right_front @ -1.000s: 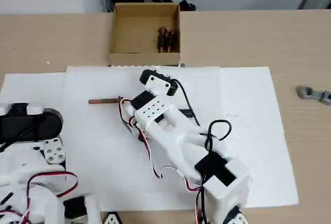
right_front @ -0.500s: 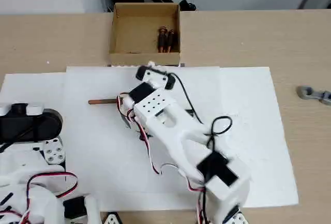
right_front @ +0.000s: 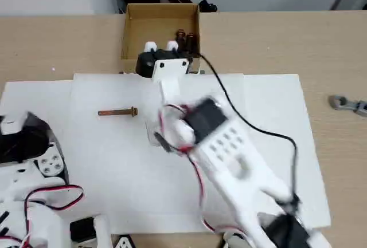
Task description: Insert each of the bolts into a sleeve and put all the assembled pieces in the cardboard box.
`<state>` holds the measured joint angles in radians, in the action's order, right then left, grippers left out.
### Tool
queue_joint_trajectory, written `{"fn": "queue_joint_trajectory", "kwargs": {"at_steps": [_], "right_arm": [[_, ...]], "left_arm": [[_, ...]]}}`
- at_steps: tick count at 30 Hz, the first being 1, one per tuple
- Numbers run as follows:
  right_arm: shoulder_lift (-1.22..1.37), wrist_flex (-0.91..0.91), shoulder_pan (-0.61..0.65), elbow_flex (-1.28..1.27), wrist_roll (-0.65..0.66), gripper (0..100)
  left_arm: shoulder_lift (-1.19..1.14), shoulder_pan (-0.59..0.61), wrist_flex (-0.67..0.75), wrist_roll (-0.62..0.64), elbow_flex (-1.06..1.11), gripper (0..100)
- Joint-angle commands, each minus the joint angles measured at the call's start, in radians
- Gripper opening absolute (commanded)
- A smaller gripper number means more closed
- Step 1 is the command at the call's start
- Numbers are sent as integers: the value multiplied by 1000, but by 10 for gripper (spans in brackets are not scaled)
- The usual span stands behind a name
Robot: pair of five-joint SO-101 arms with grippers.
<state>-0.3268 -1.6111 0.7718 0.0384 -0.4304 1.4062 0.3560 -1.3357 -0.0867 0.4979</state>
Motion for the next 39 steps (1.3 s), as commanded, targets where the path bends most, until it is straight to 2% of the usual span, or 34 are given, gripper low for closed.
{"fn": "queue_joint_trajectory", "kwargs": {"at_steps": [1,9,13,18,22,27,30,34,39], "right_arm": [[-176,1,-8,44,120,12],[-430,4,-8,43,295,12],[-535,79,-13,15,353,12],[-680,223,-127,-224,414,11],[-848,433,-176,-520,416,8],[-1086,737,-171,-905,416,6],[-1194,849,-171,-1074,413,4],[-1267,940,-160,-1211,411,4],[-1268,1127,-154,-1321,414,4]], "left_arm": [[-5,-2,86,11,-4,6],[-6,-2,164,72,-4,6],[-6,-2,230,72,-5,6],[-43,-2,270,95,-10,6],[-115,-6,276,144,-12,6],[-196,-135,345,169,-19,6],[-262,-230,362,169,-56,6],[-359,-319,362,164,-148,6],[-473,-485,361,163,-269,6]]}}
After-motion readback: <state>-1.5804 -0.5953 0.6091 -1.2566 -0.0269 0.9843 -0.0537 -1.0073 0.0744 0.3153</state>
